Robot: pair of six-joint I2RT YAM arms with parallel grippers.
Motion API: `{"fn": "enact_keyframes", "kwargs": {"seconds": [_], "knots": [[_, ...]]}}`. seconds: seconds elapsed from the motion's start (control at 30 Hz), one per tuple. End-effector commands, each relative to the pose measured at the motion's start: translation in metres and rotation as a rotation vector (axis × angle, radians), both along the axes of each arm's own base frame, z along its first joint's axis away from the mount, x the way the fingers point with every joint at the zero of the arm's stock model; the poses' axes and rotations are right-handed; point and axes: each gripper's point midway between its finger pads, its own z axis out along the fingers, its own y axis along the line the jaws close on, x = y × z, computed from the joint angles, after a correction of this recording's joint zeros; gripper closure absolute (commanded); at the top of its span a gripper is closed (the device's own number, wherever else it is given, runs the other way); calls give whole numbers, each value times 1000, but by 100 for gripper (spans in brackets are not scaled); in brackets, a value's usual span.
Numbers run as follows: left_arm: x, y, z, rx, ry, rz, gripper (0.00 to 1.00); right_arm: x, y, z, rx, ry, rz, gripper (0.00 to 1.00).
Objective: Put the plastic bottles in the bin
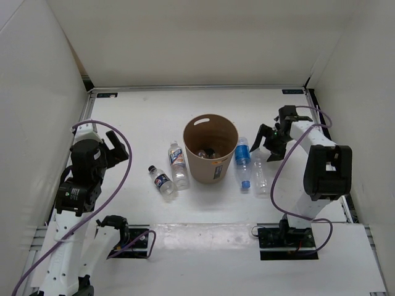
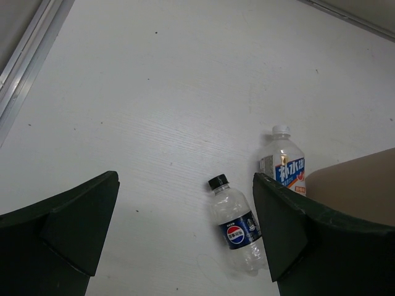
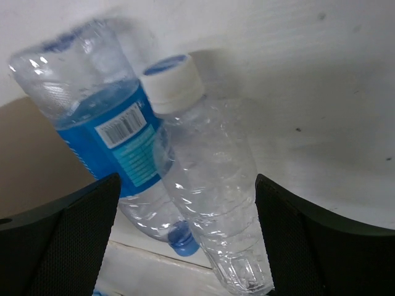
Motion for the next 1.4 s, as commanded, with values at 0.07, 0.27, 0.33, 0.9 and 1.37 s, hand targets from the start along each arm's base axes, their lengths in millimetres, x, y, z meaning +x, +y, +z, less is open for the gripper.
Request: {"fn": "enact_keyframes", "kwargs": {"seconds": [0.07, 0.27, 0.33, 0.9, 1.37], "knots": [[-5, 6, 11, -3, -32, 38, 0, -11, 2, -6, -17, 10, -10, 11], [-5, 5, 10, -4, -29, 35, 0, -23, 0, -12, -7, 42, 14, 17], [-5, 5, 11, -3, -31, 36, 0, -25, 0, -12, -8, 46, 24, 17], [-8, 9, 13, 7, -46, 54, 0, -52, 2, -15, -103, 102, 86, 40], [-15, 11, 17, 30, -70, 59, 0, -54, 6, -10, -146, 94, 103, 93]]}}
